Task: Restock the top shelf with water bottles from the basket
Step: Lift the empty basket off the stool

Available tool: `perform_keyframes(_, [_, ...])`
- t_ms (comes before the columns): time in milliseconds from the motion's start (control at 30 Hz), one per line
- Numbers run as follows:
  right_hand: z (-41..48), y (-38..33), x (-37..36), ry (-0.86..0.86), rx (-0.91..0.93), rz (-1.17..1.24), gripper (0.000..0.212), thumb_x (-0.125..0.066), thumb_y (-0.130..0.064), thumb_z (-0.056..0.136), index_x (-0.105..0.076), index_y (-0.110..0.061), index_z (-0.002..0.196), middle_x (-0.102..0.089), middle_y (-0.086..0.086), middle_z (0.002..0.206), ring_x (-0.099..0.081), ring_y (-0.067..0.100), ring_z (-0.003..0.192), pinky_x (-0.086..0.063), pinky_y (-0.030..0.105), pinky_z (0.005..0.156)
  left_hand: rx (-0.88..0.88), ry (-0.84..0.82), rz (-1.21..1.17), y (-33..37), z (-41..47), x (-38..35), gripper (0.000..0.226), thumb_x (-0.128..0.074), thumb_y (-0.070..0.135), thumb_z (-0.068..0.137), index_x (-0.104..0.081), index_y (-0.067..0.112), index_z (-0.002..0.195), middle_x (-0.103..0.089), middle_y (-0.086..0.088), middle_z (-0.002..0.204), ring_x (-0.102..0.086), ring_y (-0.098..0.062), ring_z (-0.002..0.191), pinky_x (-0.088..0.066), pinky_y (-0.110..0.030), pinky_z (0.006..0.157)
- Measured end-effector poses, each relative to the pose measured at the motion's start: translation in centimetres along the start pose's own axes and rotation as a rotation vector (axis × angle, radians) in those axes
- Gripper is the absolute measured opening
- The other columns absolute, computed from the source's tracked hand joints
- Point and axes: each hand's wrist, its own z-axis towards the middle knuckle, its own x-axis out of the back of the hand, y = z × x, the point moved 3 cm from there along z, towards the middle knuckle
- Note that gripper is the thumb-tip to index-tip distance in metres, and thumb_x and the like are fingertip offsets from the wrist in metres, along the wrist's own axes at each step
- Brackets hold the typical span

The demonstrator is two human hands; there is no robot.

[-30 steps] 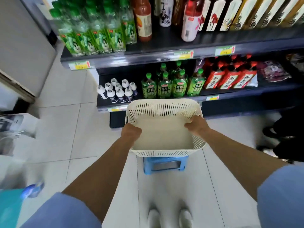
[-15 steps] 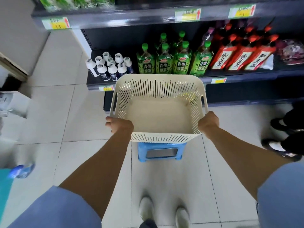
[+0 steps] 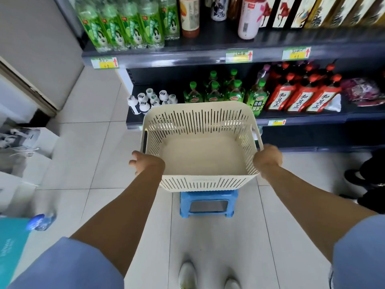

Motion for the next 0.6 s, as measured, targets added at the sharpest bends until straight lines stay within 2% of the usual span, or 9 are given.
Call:
perform_keyframes(100, [-2.3,-3.2,2.4,-0.027,0.067,-0.041,0.023,-0.045,-0.007,0.095,-0.058,0.001,0.113,-0.062,0.019,0.112,-0.061,0.031,0.096,-0.051,0.035,0.069,0.04,0.03,0.016,0.4,-1.3,3.8,0.06,-0.05,-0.004,0.083,-0.026,0.008,0.136,-0.023,-0.018,0.143,-0.048,-0.04,0.117,-0.042,-0.047,0.101])
perform_keyframes(167, [-3.8,-5.2,3.6,-0.032,0.106,-0.022,0.027,-0.047,-0.008,0.095,-0.059,0.002,0.117,-0.062,0.021,0.115,-0.062,0.033,0.102,-0.052,0.039,0.078,0.072,0.075,-0.005,0.5,-2.3,6.4,0.061,-0.053,-0.002,0.083,-0.026,0.009,0.136,-0.022,-0.017,0.144,-0.047,-0.041,0.118,-0.04,-0.047,0.102])
perform_keyframes(267, [-6.7,-8.1,5.2,-0.028,0.214,-0.014,0.029,-0.047,-0.007,0.095,-0.059,0.002,0.12,-0.061,0.021,0.12,-0.058,0.035,0.112,-0.049,0.039,0.088,0.136,0.169,-0.048,-0.2,-4.3,10.8,0.063,-0.052,0.004,0.086,-0.021,0.011,0.14,-0.025,-0.015,0.142,-0.045,-0.034,0.12,-0.035,-0.042,0.104])
perform_keyframes(400, [-11.7,-10.4,6.6,-0.082,0.387,0.008,0.028,-0.046,-0.006,0.095,-0.06,0.004,0.117,-0.063,0.021,0.115,-0.059,0.036,0.108,-0.05,0.036,0.083,0.225,0.236,-0.049,-3.4,-6.8,16.7,0.064,-0.05,0.011,0.088,-0.017,0.008,0.143,-0.025,-0.017,0.144,-0.037,-0.032,0.129,-0.028,-0.04,0.11])
perform_keyframes(500, [-14.7,-11.3,6.7,-0.113,0.461,0.042,0.026,-0.047,-0.005,0.093,-0.064,0.003,0.111,-0.066,0.022,0.108,-0.062,0.037,0.101,-0.054,0.041,0.084,0.218,0.231,0.009,-5.9,-8.7,20.4,0.065,-0.048,0.018,0.092,-0.017,0.001,0.146,-0.022,-0.019,0.151,-0.025,-0.033,0.139,-0.02,-0.039,0.114])
perform_keyframes(600, [-19.8,-12.4,6.9,-0.19,0.581,0.009,0.027,-0.046,-0.005,0.093,-0.066,0.0,0.11,-0.065,0.021,0.11,-0.061,0.036,0.104,-0.051,0.038,0.083,0.308,0.339,0.038,-10.9,-12.0,24.9,0.057,-0.045,0.016,0.091,-0.027,-0.003,0.142,-0.034,-0.018,0.144,-0.032,-0.031,0.135,-0.027,-0.038,0.111])
